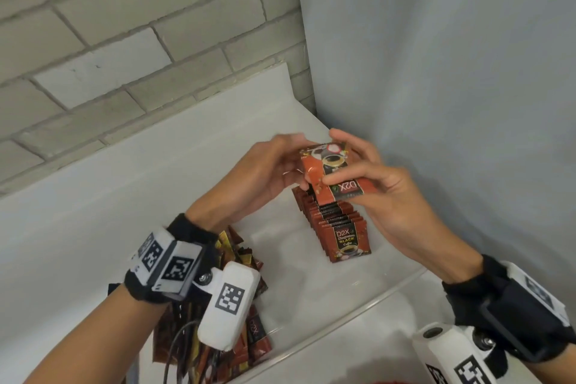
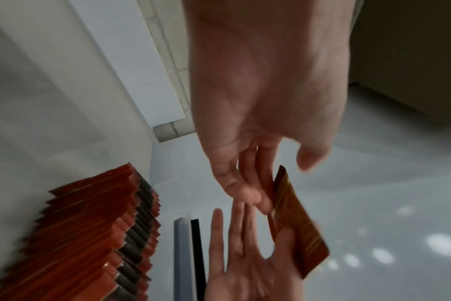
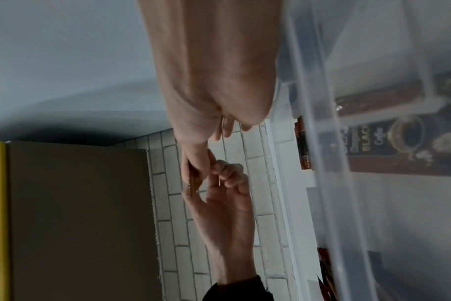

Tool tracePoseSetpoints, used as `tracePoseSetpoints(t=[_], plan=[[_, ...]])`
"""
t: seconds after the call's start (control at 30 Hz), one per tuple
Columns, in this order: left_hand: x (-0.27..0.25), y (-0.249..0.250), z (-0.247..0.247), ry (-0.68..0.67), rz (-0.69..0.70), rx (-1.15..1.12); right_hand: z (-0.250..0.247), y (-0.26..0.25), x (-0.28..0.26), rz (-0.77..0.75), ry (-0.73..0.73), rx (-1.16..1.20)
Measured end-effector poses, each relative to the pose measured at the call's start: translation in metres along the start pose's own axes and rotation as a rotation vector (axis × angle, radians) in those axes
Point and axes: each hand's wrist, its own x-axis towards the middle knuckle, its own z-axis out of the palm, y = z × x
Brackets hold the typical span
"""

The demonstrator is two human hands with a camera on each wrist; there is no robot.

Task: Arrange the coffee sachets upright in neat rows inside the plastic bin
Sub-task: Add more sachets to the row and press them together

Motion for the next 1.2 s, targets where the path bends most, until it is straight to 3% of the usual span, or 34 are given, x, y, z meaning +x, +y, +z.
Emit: tracePoseSetpoints(t=[0.07,0.17,0.27,0.33,0.47,0.63,0.73,0.8,0.87,0.97,1.07,1.13,1.2], plan=[[-0.004,0.001,-0.001,-0.012,0.051,0.094,-0.001,0.001,0.001,0.012,-0.001,-0.021],[-0.009,0.001,-0.002,0.027,0.047,0.045,0.000,-0.004,0.000,0.025,-0.055,0.121],[-0.012,-0.001,-0.004,0.118,0.023,-0.034,-0.004,-0.006,-0.004,0.172,-0.085,0.218],[-0.016,-0.002,-0.004,0.160,0.002,-0.064,-0.005,-0.010,-0.007,0.260,-0.021,0.147],[-0.023,-0.003,0.001,0.168,-0.042,-0.018,-0.007,-0.017,-0.008,0.243,0.145,0.010],[-0.029,-0.012,-0.001,0.104,-0.132,0.219,-0.019,-0.024,-0.009,0.210,0.137,-0.295],[-0.034,-0.010,-0.007,-0.129,-0.267,0.502,-0.034,-0.024,-0.010,0.073,0.016,-0.821],[-0.036,-0.008,-0.008,-0.181,-0.307,0.581,-0.040,-0.022,-0.011,-0.005,-0.113,-1.091],[-0.032,-0.009,-0.003,-0.193,-0.323,0.608,-0.040,-0.020,-0.010,-0.042,-0.205,-1.202],[-0.022,-0.018,0.010,-0.232,-0.318,0.629,-0.033,-0.020,-0.008,-0.073,-0.279,-1.275],[-0.014,-0.031,0.019,-0.206,-0.333,0.631,-0.024,-0.030,-0.009,-0.033,-0.243,-1.197],[-0.012,-0.039,0.023,-0.187,-0.346,0.637,-0.014,-0.036,-0.015,0.102,-0.370,-1.033],[-0.011,-0.042,0.026,-0.169,-0.354,0.659,-0.004,-0.033,-0.021,0.213,-0.585,-1.065]])
